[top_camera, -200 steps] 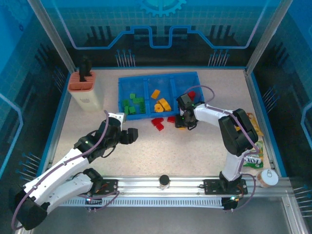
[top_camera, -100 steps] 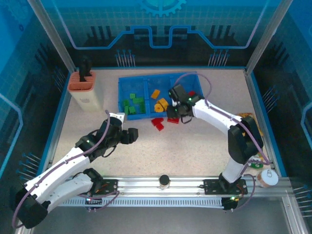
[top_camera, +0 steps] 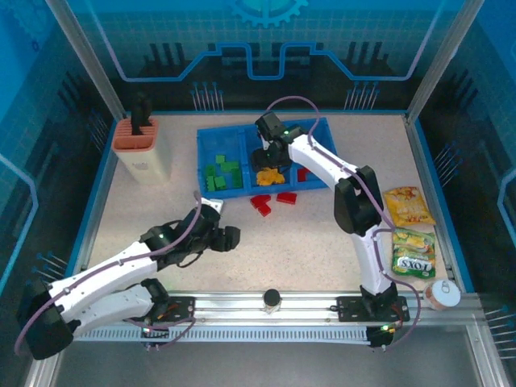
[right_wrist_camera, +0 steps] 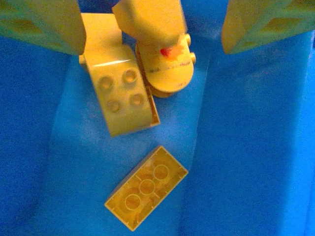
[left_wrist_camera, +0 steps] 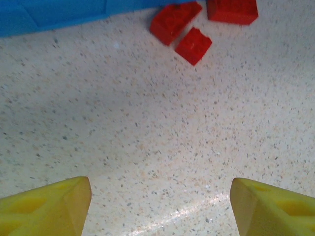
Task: Sort the legos into containers by color
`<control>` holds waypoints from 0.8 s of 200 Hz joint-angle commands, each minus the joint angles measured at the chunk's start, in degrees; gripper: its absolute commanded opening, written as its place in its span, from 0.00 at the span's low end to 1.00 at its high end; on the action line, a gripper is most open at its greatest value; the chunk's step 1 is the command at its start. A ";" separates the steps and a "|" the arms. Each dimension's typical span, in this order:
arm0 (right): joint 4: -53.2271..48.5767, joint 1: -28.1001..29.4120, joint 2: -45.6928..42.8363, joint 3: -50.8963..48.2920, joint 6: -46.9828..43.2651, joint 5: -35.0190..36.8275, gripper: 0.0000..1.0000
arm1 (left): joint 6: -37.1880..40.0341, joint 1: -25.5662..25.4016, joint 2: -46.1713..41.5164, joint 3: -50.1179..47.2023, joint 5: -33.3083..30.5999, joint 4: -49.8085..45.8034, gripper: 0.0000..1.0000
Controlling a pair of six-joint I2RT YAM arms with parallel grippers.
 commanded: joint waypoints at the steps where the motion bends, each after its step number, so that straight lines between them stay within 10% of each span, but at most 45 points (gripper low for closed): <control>1: -0.60 0.47 -7.53 -3.47 -0.40 0.58 0.75 | -1.29 -1.23 2.55 -0.31 -0.75 2.79 0.76; 160: 17.85 1.96 -63.01 -66.08 10.55 -3.28 0.80 | 9.69 4.45 42.14 22.84 -2.87 8.42 0.77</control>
